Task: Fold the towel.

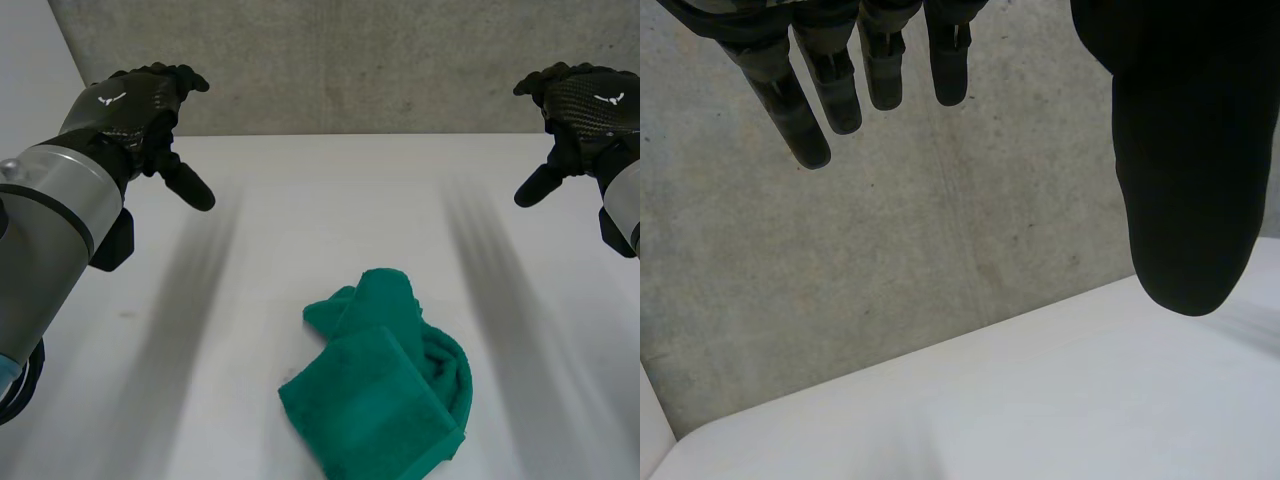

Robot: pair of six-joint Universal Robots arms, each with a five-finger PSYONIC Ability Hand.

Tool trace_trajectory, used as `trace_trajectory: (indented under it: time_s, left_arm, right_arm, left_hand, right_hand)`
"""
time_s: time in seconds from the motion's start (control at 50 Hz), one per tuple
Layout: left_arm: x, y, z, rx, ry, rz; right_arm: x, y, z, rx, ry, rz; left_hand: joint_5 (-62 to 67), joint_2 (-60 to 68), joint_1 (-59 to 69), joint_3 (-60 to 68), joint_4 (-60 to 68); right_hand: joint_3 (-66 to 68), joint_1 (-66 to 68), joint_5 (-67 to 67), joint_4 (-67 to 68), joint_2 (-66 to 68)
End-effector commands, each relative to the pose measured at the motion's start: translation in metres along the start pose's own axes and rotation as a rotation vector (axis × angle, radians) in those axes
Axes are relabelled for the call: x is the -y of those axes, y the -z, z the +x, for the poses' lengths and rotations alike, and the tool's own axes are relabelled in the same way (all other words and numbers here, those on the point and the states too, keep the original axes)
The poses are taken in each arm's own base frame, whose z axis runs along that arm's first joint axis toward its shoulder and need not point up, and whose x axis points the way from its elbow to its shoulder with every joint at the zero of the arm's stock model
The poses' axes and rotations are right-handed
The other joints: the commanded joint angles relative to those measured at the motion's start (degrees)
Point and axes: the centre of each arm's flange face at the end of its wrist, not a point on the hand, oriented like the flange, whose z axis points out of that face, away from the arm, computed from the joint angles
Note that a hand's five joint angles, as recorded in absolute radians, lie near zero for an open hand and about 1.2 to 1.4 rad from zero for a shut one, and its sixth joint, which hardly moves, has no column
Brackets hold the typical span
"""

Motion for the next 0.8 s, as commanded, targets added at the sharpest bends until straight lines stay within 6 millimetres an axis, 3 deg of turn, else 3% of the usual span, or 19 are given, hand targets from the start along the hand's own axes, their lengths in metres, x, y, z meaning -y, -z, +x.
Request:
trace_trajectory:
  time_s: [0.02, 0.04, 0.1, 0.16, 0.18, 0.2, 0.26, 0.34, 0.4, 0.46, 0.5, 0.52, 0.54, 0.56, 0.58, 0.64, 0.7, 0.78, 0.8]
  left_arm:
    - [-0.006, 0.012, 0.018, -0.07, 0.027, -0.021]
    - [-0.008, 0.015, 0.023, -0.091, 0.032, -0.029]
    - [-0.02, 0.031, 0.045, -0.173, 0.046, -0.067]
    - [-0.042, 0.042, 0.061, -0.233, 0.031, -0.137]
    - [-0.051, 0.044, 0.065, -0.244, 0.022, -0.163]
    - [-0.067, 0.047, 0.073, -0.267, 0.005, -0.211]
    - [-0.08, 0.051, 0.081, -0.291, -0.013, -0.251]
    - [-0.124, 0.062, 0.105, -0.358, -0.073, -0.364]
    - [-0.141, 0.062, 0.109, -0.363, -0.094, -0.403]
    - [-0.161, 0.059, 0.109, -0.344, -0.115, -0.437]
    - [-0.167, 0.057, 0.109, -0.327, -0.122, -0.442]
    - [-0.169, 0.055, 0.108, -0.308, -0.123, -0.431]
    - [-0.169, 0.054, 0.108, -0.308, -0.123, -0.431]
    - [-0.168, 0.05, 0.108, -0.286, -0.115, -0.394]
    - [-0.167, 0.048, 0.108, -0.282, -0.112, -0.378]
    - [-0.161, 0.042, 0.109, -0.279, -0.096, -0.318]
    - [-0.149, 0.036, 0.108, -0.275, -0.096, -0.263]
    - [-0.11, 0.014, 0.093, -0.221, -0.126, -0.126]
    - [-0.09, 0.004, 0.084, -0.19, -0.151, -0.062]
  right_arm:
    - [0.004, 0.0, -0.006, 0.053, 0.116, 0.005]
    - [-0.006, 0.002, -0.011, 0.123, 0.262, -0.047]
    - [-0.031, 0.004, -0.024, 0.283, 0.466, -0.127]
    - [-0.041, 0.008, -0.028, 0.354, 0.543, -0.155]
    - [-0.054, 0.018, -0.036, 0.466, 0.614, -0.175]
    - [-0.059, 0.021, -0.039, 0.502, 0.624, -0.18]
    - [-0.071, 0.029, -0.045, 0.587, 0.621, -0.195]
    - [-0.101, 0.033, -0.045, 0.69, 0.529, -0.248]
    - [-0.111, 0.035, -0.046, 0.726, 0.495, -0.267]
    - [-0.134, 0.039, -0.051, 0.788, 0.447, -0.306]
    - [-0.138, 0.039, -0.052, 0.792, 0.438, -0.312]
    - [-0.139, 0.039, -0.052, 0.79, 0.437, -0.31]
    - [-0.139, 0.039, -0.052, 0.79, 0.437, -0.31]
    - [-0.142, 0.035, -0.053, 0.779, 0.433, -0.296]
    - [-0.143, 0.034, -0.053, 0.775, 0.426, -0.291]
    - [-0.14, 0.03, -0.053, 0.762, 0.374, -0.278]
    - [-0.132, 0.02, -0.054, 0.743, 0.238, -0.251]
    - [-0.114, 0.009, -0.057, 0.732, 0.126, -0.22]
    - [-0.109, 0.005, -0.058, 0.725, 0.103, -0.21]
  left_hand:
    - [-2.41, -1.79, -2.94, -2.36, -4.23]
    - [-2.24, -1.63, -2.77, -2.19, -4.06]
    - [-1.9, -1.29, -2.44, -1.86, -3.72]
    - [-0.73, -0.11, -1.26, -0.68, -2.55]
    - [-0.06, 0.56, -0.59, -0.01, -1.88]
    - [1.61, 2.23, 1.08, 1.66, -0.21]
    - [2.47, 3.08, 1.93, 2.52, 0.65]
    - [5.15, 5.76, 4.62, 5.2, 3.33]
    - [7.34, 7.96, 6.81, 7.39, 5.52]
    - [13.05, 13.66, 12.51, 13.1, 11.23]
    - [20.26, 20.87, 19.72, 20.3, 18.44]
    - [35.62, 36.24, 35.09, 35.67, 33.8]
    - [35.78, 36.39, 35.24, 35.82, 33.96]
    - [60.26, 60.87, 59.72, 60.3, 58.44]
    - [66.81, 67.42, 66.27, 66.86, 64.99]
    - [66.87, 67.49, 66.34, 66.92, 65.05]
    - [66.87, 67.49, 66.34, 66.92, 65.05]
    - [66.87, 67.49, 66.34, 66.92, 65.05]
    - [66.87, 67.49, 66.34, 66.92, 65.05]
  right_hand:
    - [-2.08, -1.74, -4.03, -3.25, -2.91]
    - [-2.08, -1.74, -4.03, -3.25, -2.91]
    - [-2.08, -1.74, -4.03, -3.25, -2.91]
    - [-2.08, -1.74, -4.03, -3.25, -2.91]
    - [-2.08, -1.74, -4.03, -3.25, -2.91]
    - [-2.08, -1.74, -4.03, -3.25, -2.91]
    - [-2.08, -1.74, -4.03, -3.25, -2.91]
    - [-2.08, -1.74, -4.03, -3.25, -2.91]
    - [-2.08, -1.74, -4.03, -3.25, -2.91]
    - [-2.08, -1.74, -4.03, -3.25, -2.91]
    - [5.19, 5.53, 3.24, 4.02, 4.36]
    - [9.73, 10.07, 7.78, 8.56, 8.9]
    - [9.78, 10.12, 7.83, 8.61, 8.95]
    - [38.25, 38.59, 36.3, 37.09, 37.43]
    - [45.87, 46.21, 43.91, 44.7, 45.04]
    - [66.06, 66.39, 64.1, 64.89, 65.23]
    - [67.92, 68.26, 65.97, 66.75, 67.09]
    - [67.92, 68.26, 65.97, 66.75, 67.09]
    - [67.92, 68.26, 65.97, 66.75, 67.09]
